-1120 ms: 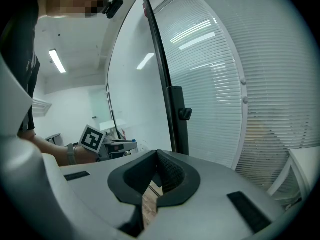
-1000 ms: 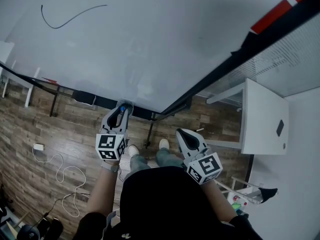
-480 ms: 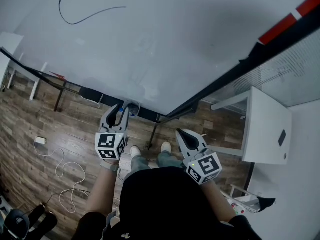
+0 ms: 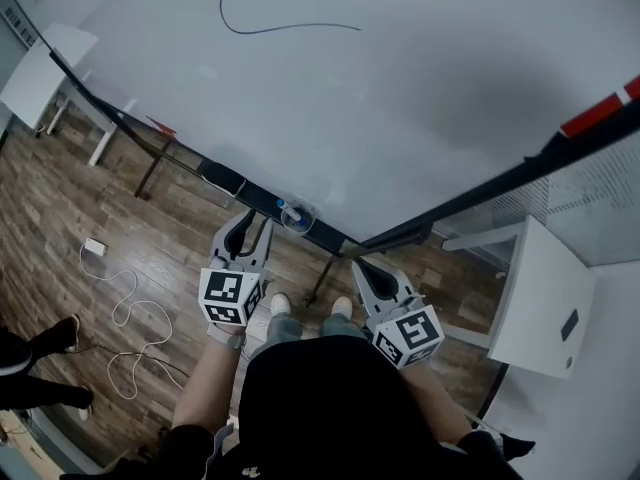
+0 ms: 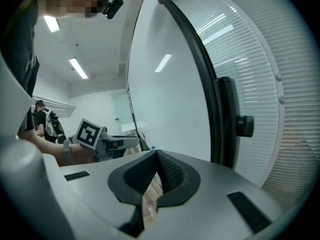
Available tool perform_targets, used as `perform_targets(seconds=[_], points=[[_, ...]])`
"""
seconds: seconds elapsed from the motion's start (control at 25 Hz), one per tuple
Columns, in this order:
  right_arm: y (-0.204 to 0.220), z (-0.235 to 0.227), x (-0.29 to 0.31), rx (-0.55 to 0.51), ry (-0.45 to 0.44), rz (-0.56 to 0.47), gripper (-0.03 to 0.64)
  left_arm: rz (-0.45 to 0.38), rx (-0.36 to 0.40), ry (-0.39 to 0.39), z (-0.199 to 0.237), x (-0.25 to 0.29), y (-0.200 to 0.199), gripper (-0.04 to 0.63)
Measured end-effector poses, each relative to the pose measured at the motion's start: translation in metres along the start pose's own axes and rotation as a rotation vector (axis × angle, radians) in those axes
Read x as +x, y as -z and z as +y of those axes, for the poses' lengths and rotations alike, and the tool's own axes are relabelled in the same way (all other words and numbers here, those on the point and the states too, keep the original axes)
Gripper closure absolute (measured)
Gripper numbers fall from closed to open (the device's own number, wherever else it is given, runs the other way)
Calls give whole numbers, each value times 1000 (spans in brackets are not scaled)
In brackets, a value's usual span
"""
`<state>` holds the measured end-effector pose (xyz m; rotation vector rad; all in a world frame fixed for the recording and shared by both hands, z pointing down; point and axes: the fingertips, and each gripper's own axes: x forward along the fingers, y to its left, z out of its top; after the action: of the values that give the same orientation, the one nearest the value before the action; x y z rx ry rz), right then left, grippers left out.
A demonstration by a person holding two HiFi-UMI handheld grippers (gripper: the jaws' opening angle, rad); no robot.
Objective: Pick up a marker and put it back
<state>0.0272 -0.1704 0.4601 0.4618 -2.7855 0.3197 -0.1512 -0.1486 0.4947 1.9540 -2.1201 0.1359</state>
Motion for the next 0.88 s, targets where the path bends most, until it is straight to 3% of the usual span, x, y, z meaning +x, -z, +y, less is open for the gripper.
perform_targets(seconds=[0.88], points=[[-25, 102, 70, -103, -367, 1, 588, -12, -42, -252, 33, -123, 1, 489]])
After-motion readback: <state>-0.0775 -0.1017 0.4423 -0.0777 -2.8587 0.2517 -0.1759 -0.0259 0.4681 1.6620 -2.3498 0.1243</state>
